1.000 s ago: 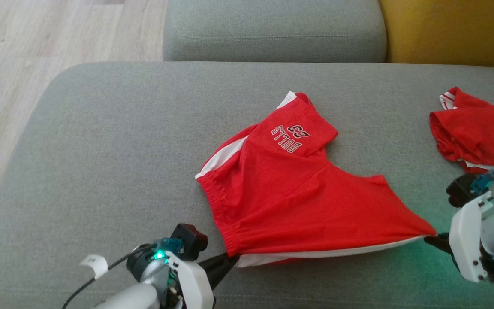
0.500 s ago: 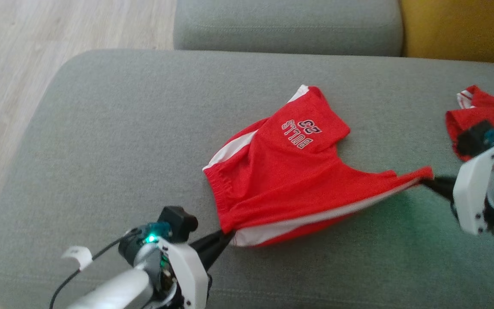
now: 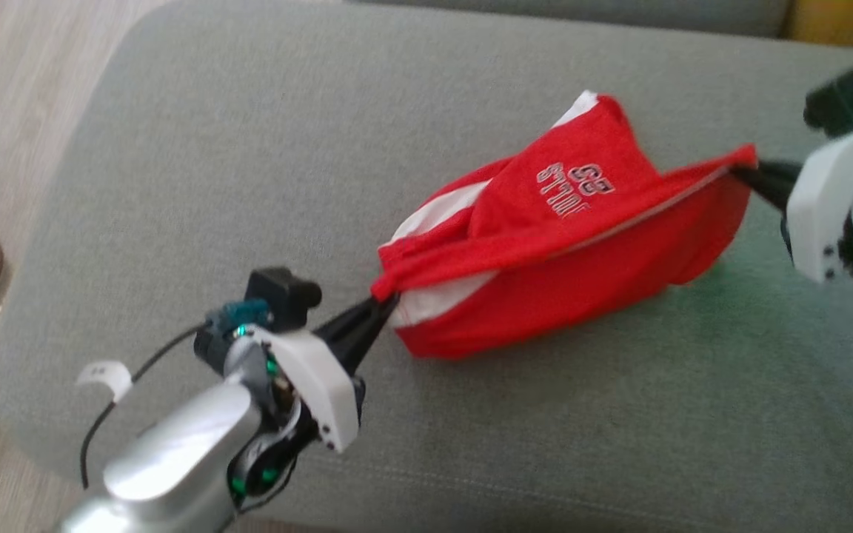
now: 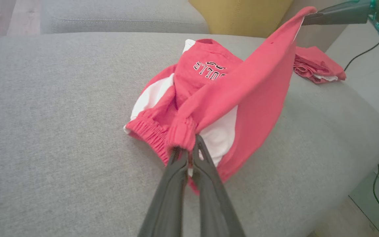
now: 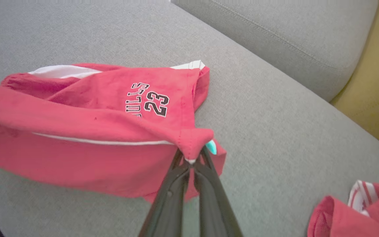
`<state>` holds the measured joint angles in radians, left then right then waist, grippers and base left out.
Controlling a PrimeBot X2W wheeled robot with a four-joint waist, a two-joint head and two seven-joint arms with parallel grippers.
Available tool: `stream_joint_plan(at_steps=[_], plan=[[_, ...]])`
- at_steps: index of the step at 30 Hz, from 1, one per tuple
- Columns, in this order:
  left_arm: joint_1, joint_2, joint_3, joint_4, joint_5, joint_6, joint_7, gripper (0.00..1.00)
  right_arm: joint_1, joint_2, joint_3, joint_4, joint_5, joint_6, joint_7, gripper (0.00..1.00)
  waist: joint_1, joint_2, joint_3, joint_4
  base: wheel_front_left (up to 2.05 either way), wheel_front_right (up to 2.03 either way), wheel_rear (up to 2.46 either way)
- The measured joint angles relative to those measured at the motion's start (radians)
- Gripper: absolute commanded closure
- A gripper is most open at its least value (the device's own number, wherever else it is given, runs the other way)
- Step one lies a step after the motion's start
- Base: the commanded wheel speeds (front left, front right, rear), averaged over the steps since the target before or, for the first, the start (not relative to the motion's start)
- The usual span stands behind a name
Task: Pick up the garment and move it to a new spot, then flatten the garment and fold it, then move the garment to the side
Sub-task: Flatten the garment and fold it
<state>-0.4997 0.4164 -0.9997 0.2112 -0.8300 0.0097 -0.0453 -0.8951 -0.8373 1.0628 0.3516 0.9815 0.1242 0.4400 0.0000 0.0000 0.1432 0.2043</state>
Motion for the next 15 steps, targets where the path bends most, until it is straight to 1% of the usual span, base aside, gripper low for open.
stream_joint_plan(at_steps=[6,14,15], plan=[[-0.069,-0.060,0.021,0.067,-0.001,-0.015,-0.031,1.00,-0.114,0.043,0.007,0.063,-0.044,0.000,-0.017,1.00,0.0001,0.0000,0.072,0.040,0.00,0.00,0.00],[-0.147,-0.132,0.033,0.179,-0.001,-0.046,-0.071,1.00,-0.240,0.082,0.065,0.164,-0.078,0.000,-0.064,1.00,0.0002,0.0000,0.154,0.102,0.00,0.00,0.00],[-0.163,-0.151,0.034,0.207,-0.001,-0.053,-0.076,1.00,-0.269,0.089,0.081,0.190,-0.087,0.000,-0.077,1.00,0.0002,0.0000,0.172,0.116,0.00,0.00,0.00]])
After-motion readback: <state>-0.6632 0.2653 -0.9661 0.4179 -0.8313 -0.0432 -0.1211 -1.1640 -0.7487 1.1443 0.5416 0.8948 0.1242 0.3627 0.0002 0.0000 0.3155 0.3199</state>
